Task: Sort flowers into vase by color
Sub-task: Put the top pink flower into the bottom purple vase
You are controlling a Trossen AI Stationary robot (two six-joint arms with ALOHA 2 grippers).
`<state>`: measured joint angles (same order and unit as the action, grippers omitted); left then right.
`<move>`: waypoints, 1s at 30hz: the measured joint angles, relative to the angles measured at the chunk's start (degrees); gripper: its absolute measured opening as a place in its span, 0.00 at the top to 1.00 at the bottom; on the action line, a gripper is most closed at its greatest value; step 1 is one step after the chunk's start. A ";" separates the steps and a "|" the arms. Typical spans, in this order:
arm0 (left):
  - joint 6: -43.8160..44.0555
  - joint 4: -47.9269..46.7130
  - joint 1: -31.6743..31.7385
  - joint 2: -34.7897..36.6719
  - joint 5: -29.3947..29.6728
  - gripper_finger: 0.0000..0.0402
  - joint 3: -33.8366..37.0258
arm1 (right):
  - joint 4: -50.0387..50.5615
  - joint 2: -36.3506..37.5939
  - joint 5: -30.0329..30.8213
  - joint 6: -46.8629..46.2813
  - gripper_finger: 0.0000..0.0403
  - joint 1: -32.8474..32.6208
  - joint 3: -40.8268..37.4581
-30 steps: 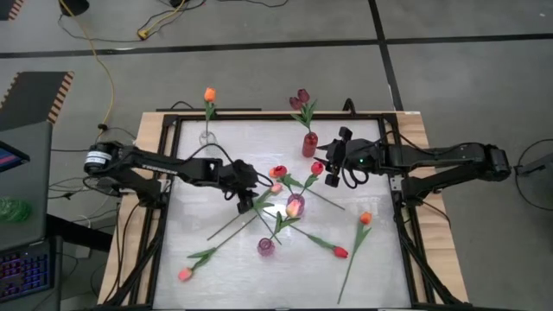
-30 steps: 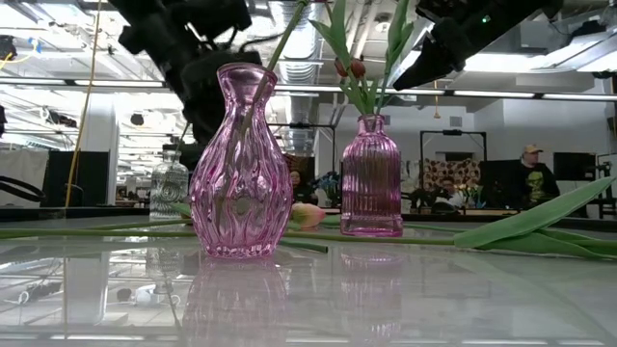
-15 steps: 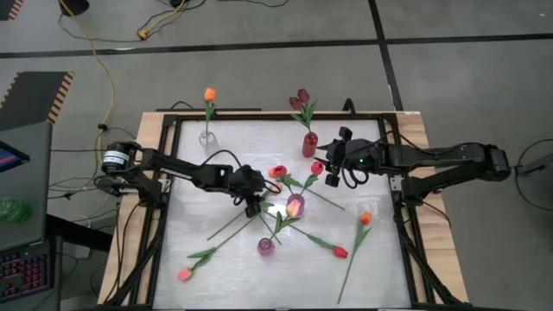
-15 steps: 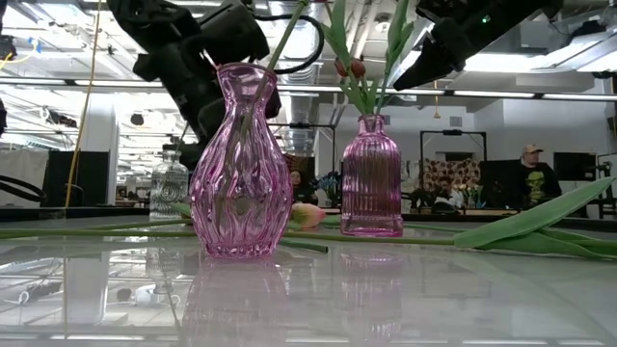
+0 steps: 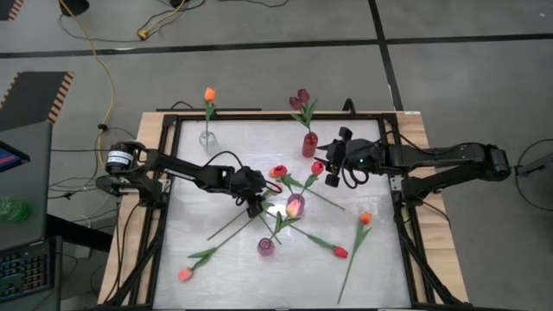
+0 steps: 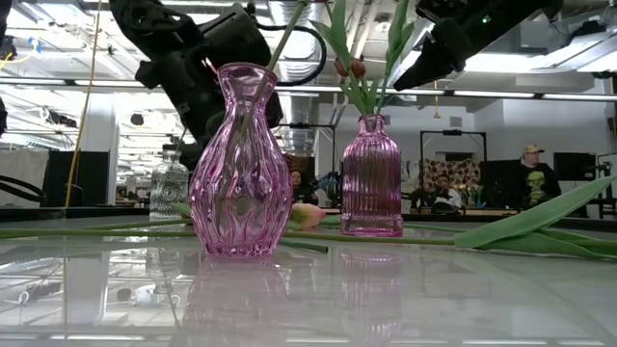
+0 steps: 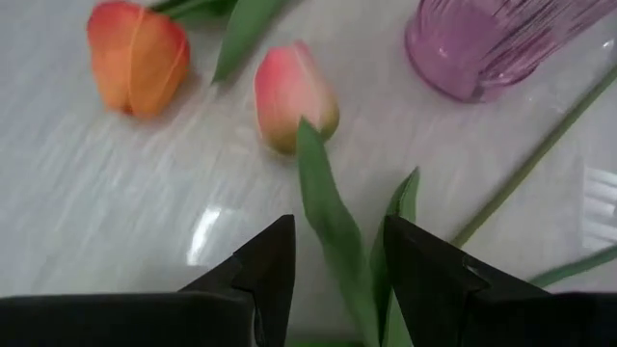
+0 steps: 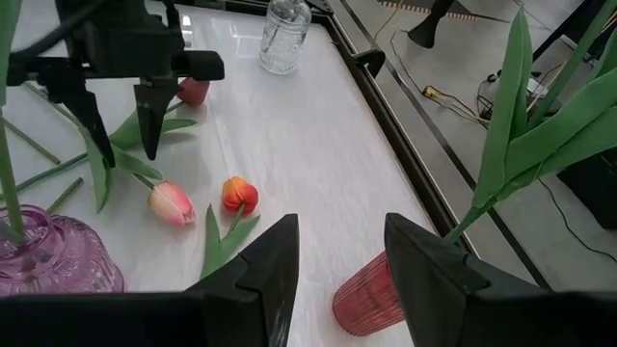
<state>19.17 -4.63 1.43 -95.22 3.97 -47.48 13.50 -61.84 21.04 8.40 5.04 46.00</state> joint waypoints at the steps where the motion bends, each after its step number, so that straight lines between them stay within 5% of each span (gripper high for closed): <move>1: 0.07 1.46 0.00 -0.63 0.04 0.64 -0.12 | -0.02 0.00 0.00 0.00 0.55 0.00 0.00; 18: 1.66 4.00 -0.04 -5.82 2.26 0.65 -0.22 | 1.11 -0.02 -0.04 0.16 0.55 -0.02 0.00; 30: 5.56 3.98 0.11 -5.58 3.18 0.90 -0.13 | 1.09 -0.02 -0.02 0.15 0.55 0.00 0.00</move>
<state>24.73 -0.64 1.54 -100.79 7.15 -47.62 14.59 -61.87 21.02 8.56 5.04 46.00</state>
